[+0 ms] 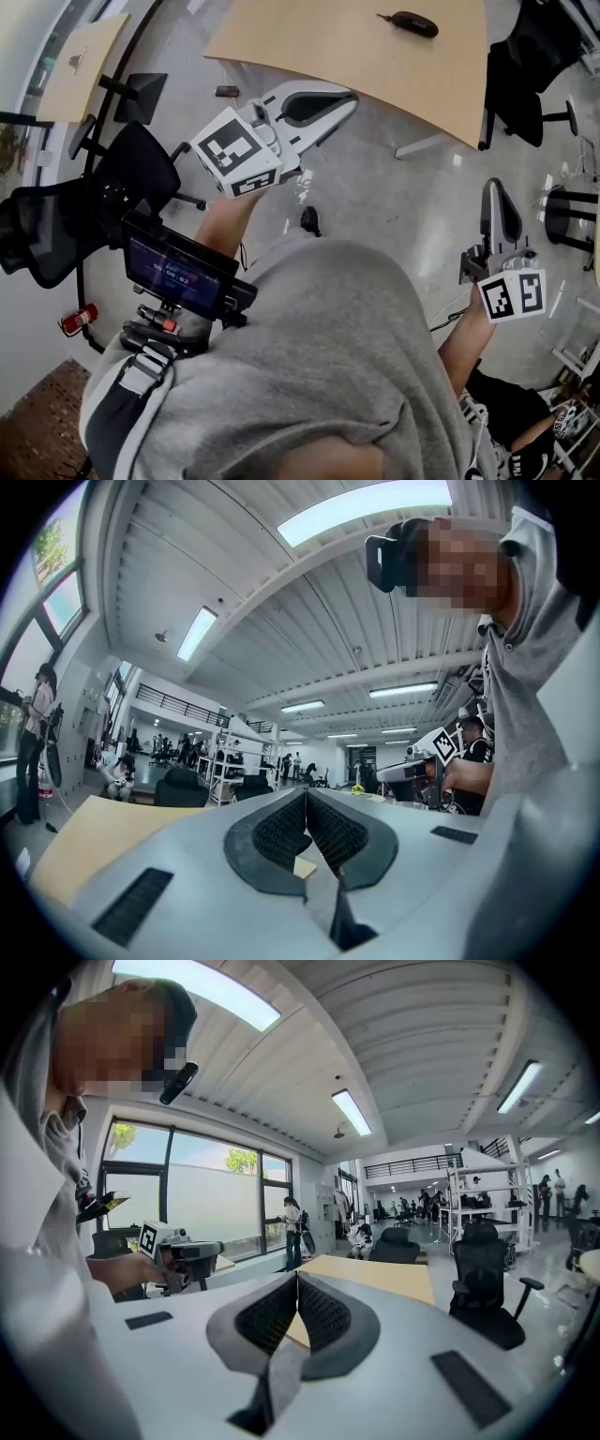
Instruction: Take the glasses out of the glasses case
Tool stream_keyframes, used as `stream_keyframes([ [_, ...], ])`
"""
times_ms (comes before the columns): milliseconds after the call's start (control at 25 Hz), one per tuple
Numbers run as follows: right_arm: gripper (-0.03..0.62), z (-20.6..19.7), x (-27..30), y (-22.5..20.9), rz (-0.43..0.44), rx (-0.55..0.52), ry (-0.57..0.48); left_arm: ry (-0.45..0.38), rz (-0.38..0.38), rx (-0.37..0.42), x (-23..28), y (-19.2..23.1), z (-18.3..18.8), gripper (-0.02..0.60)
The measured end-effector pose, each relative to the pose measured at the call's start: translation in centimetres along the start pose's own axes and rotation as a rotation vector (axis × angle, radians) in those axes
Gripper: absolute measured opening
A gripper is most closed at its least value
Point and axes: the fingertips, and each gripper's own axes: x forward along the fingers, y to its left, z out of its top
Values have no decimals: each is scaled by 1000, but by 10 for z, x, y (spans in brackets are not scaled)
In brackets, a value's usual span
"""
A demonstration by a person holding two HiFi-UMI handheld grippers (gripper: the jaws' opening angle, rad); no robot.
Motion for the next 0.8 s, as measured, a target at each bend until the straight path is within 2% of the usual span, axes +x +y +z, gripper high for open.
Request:
stream_keyframes([
  [280, 8, 19, 3, -7, 1, -36, -15, -41, -6, 21, 8, 0, 19, 6],
  [520, 8, 14, 71, -10, 2, -33, -6, -24, 14, 17, -8, 62, 7, 6],
  [800, 8, 9, 102, -75, 8, 12, 2, 23, 52, 21, 31, 89, 2, 6],
])
